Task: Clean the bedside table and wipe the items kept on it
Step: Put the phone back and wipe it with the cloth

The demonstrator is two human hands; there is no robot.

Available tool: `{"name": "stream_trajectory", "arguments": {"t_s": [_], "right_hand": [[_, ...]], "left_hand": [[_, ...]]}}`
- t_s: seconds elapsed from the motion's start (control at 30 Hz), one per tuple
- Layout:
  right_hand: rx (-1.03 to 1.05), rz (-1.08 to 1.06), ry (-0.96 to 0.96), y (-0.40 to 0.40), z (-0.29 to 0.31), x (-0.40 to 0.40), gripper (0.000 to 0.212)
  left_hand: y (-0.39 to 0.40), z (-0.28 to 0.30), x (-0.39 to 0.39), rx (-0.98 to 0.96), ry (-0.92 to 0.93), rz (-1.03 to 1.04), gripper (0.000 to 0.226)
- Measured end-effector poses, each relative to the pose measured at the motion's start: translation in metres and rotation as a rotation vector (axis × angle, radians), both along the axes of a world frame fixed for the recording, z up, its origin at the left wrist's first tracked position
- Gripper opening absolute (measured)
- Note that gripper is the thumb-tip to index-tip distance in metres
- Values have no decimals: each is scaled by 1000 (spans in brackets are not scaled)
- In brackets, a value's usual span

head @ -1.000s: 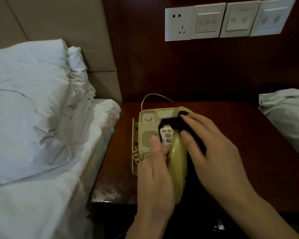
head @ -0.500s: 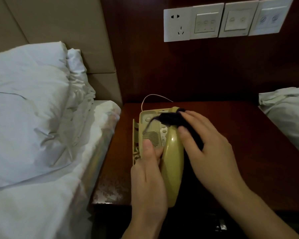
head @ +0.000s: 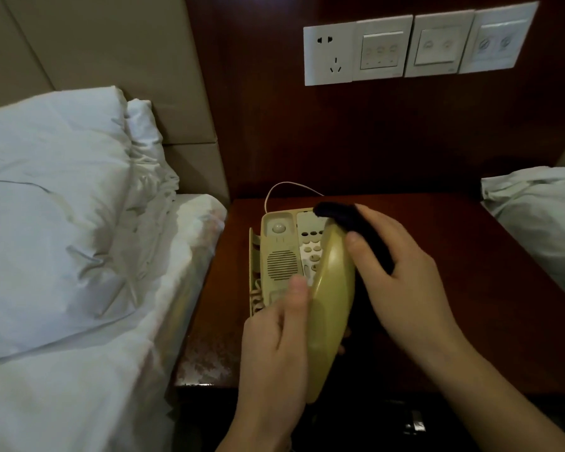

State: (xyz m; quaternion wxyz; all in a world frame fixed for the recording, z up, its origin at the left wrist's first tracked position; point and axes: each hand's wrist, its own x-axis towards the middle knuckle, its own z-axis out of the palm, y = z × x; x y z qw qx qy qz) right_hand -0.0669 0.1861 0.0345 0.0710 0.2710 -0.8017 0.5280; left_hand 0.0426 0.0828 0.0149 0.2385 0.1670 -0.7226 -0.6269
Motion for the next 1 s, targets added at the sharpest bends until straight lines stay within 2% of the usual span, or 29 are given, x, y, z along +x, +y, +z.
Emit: {"name": "stream_trajectory", "arguments": {"t_s": [0.07, 0.13, 0.23, 0.27, 0.33, 0.4, 0.5, 0.6, 0.67, 0.77, 0.87, 1.0], "right_hand": [[-77, 20, -62, 4, -7, 12, 44], [-69, 27, -54, 7, -15, 20, 47], [54, 52, 39, 8, -16, 24, 49], [125, 65, 110, 6, -14, 28, 47], [305, 96, 275, 0, -13, 39, 45], [416, 101, 341, -5, -13, 42, 46], [341, 33, 193, -5, -7, 20, 43], [131, 15, 51, 1, -1, -2, 39], [80, 33, 58, 8, -2, 1, 40], [208, 23, 214, 12, -6, 20, 39], [292, 2, 343, 4, -5, 26, 38], [111, -33, 118, -1, 4, 3, 33]], "left_hand": [[-6, -2, 2, -144, -54, -70, 43], [-10, -1, 3, -123, -146, -190, 25], [-8, 1, 2, 34, -182, -227, 30], [-7, -1, 1, 55, -187, -200, 23], [-7, -1, 0, -28, -146, -127, 27], [-7, -1, 1, -149, -85, -66, 31], [-4, -4, 3, -262, -65, -72, 40], [-3, -7, 4, -319, -80, -73, 41], [-4, -8, 3, -359, -77, -70, 36], [-5, -6, 1, -428, -63, -37, 34], [-6, -5, 1, -380, -46, -41, 36], [-5, -3, 2, -283, -21, -40, 34]]}}
